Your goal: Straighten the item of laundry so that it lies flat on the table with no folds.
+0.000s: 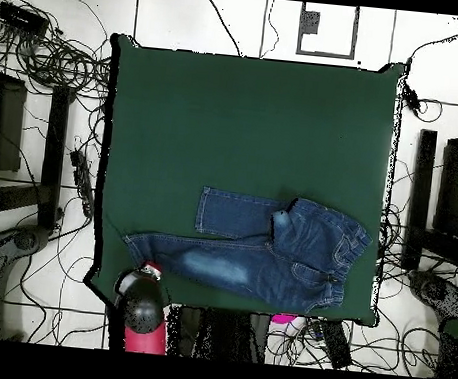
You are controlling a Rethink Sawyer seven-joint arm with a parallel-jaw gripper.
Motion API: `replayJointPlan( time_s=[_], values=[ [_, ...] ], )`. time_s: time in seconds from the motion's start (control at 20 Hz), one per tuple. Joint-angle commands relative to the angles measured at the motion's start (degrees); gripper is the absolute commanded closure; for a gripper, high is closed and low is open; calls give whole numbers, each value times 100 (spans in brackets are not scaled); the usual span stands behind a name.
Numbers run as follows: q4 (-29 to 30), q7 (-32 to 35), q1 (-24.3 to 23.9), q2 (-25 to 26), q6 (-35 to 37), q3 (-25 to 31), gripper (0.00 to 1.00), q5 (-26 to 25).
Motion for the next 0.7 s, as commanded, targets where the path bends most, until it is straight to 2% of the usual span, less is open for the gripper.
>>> replayJointPlan(
  time_s=[0.05,0.35,0.45,0.7],
  values=[
    [152,-1446,-500,555,-36,135,0,-201],
    [-221,-1614,-1002,826,-129,-49,0,-181],
    [-229,-1587,-1143,764,-71,-77,0,-197],
    [-333,-976,-1124,512,-216,-47,0,-387]
  ],
)
